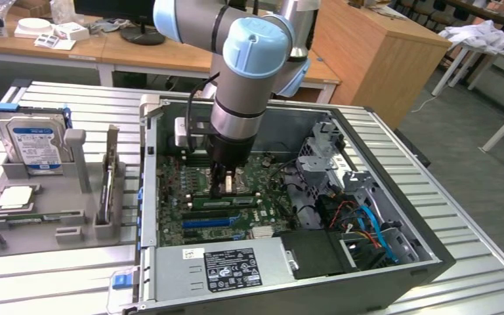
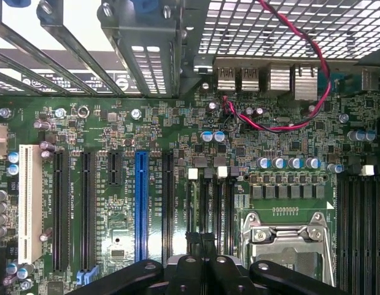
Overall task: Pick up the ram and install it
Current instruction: 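Press down the ram until it locks into place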
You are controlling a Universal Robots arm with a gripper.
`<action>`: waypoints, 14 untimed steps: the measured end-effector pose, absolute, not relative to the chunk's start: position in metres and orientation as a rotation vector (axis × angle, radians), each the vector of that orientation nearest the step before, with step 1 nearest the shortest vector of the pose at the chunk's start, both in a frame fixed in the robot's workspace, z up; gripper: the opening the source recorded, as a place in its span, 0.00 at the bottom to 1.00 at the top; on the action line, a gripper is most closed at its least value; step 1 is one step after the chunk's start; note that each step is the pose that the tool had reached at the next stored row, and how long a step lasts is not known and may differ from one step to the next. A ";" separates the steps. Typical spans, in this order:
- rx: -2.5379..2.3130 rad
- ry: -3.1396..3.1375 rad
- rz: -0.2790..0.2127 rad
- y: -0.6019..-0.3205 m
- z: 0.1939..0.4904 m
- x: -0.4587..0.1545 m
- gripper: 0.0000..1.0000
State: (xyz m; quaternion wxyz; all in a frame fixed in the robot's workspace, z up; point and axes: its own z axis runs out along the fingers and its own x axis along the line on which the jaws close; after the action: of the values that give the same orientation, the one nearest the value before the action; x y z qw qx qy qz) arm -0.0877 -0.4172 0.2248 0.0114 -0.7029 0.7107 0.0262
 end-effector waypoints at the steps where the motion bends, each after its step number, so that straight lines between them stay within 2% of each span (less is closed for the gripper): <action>1: -2.192 2.216 0.081 -0.417 0.224 -0.088 0.11; 14: -2.191 2.216 0.079 -0.417 0.223 -0.088 0.11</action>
State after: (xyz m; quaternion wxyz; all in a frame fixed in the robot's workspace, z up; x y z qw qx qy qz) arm -0.0877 -0.4172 0.2229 0.0122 -0.7029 0.7107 0.0254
